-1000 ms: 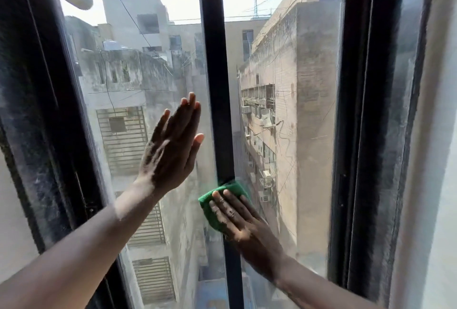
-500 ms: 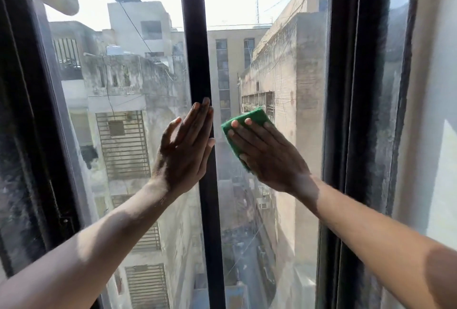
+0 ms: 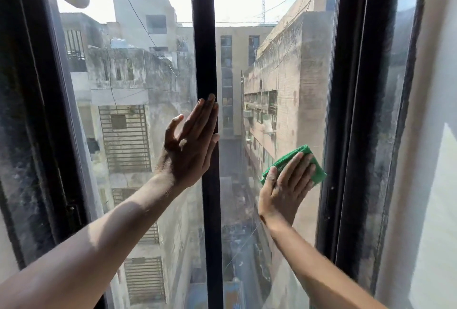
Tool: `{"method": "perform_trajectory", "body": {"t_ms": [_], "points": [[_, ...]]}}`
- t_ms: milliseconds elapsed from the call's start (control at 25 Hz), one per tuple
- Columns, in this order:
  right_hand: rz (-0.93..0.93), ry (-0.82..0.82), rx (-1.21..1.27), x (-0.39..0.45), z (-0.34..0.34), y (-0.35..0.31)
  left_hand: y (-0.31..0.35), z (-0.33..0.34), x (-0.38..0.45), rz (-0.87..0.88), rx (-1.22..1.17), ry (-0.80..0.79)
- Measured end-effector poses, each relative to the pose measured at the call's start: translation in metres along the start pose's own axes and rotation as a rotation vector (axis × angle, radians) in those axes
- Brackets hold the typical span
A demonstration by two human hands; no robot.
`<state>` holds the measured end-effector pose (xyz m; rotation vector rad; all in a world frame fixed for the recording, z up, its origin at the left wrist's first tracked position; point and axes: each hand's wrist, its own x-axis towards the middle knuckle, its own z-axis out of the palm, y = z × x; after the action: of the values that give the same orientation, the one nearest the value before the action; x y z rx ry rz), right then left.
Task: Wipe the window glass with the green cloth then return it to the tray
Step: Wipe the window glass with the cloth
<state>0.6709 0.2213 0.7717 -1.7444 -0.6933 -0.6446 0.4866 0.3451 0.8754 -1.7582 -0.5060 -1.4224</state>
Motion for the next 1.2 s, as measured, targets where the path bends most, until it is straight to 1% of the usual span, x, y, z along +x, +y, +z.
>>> {"method": "perform_trajectory", "body": {"t_ms": [40, 80, 120, 160, 200, 240, 280, 320, 360, 440, 480, 520, 560, 600, 640, 760, 800, 840, 880, 960, 1000, 1040, 1080, 1120, 1200], "points": [[-0.198, -0.046, -0.070, -0.005, -0.002, 0.003, 0.000, 0.000, 0.001, -0.002, -0.008, -0.002], [-0.596, -0.113, -0.150, 0.000, -0.005, 0.017, 0.001, 0.001, 0.000, -0.004, -0.013, -0.010], [-0.916, -0.146, -0.221, 0.025, -0.016, 0.029, 0.003, 0.001, -0.001, -0.011, -0.007, -0.018], [-1.012, -0.127, -0.258, 0.055, -0.026, 0.029, 0.004, 0.002, -0.001, -0.023, -0.002, -0.023], [-0.917, -0.058, -0.219, 0.078, -0.028, 0.018, 0.006, 0.003, -0.001, -0.042, -0.010, -0.028], [-0.649, 0.040, -0.131, 0.092, -0.025, -0.002, 0.007, 0.004, -0.001, -0.057, -0.023, -0.034], [-0.324, 0.111, -0.036, 0.091, -0.020, -0.030, 0.009, 0.006, -0.004, -0.062, -0.029, -0.034], [-0.210, 0.149, -0.008, 0.080, -0.009, -0.049, 0.009, 0.007, -0.005, -0.057, -0.022, -0.033], [-0.344, 0.140, -0.066, 0.063, 0.003, -0.053, 0.009, 0.008, -0.006, -0.049, -0.013, -0.033], [-0.933, -0.040, -0.243, 0.024, 0.020, -0.011, 0.007, 0.007, -0.004, -0.037, -0.011, -0.021], [-1.078, -0.120, -0.311, 0.007, 0.014, 0.016, 0.007, 0.007, -0.004, -0.041, -0.022, -0.017], [-1.072, -0.164, -0.341, -0.008, 0.006, 0.041, 0.006, 0.007, -0.005, -0.048, -0.037, -0.017], [-0.972, -0.155, -0.338, -0.021, 0.002, 0.058, 0.006, 0.008, -0.006, -0.049, -0.041, -0.018], [-0.815, -0.121, -0.300, -0.025, 0.004, 0.062, 0.006, 0.008, -0.005, -0.045, -0.032, -0.015], [-0.635, -0.066, -0.241, -0.019, 0.007, 0.053, 0.006, 0.008, -0.005, -0.043, -0.027, -0.011], [0.002, 0.177, 0.119, 0.042, 0.012, -0.031, 0.006, 0.008, -0.006, -0.047, -0.040, 0.005], [0.107, 0.220, 0.156, 0.057, 0.011, -0.055, 0.007, 0.008, -0.005, -0.048, -0.036, 0.006], [0.055, 0.219, 0.103, 0.062, 0.012, -0.068, 0.008, 0.008, -0.004, -0.052, -0.038, 0.003], [-0.185, 0.192, -0.028, 0.059, 0.016, -0.063, 0.008, 0.007, -0.004, -0.059, -0.052, -0.008], [-0.871, 0.014, -0.252, 0.041, 0.009, -0.025, 0.009, 0.006, -0.005, -0.072, -0.075, -0.025], [-1.106, -0.069, -0.339, 0.043, -0.002, -0.004, 0.009, 0.005, -0.005, -0.079, -0.073, -0.029], [-1.224, -0.102, -0.390, 0.055, -0.010, 0.012, 0.009, 0.004, -0.005, -0.085, -0.070, -0.032], [-1.203, -0.078, -0.394, 0.067, -0.013, 0.017, 0.010, 0.003, -0.004, -0.089, -0.075, -0.031], [-1.055, 0.000, -0.354, 0.076, -0.015, 0.011, 0.012, 0.002, -0.004, -0.094, -0.086, -0.032], [-0.479, 0.201, -0.117, 0.091, -0.007, -0.035, 0.013, 0.003, -0.006, -0.101, -0.111, -0.033]]}}
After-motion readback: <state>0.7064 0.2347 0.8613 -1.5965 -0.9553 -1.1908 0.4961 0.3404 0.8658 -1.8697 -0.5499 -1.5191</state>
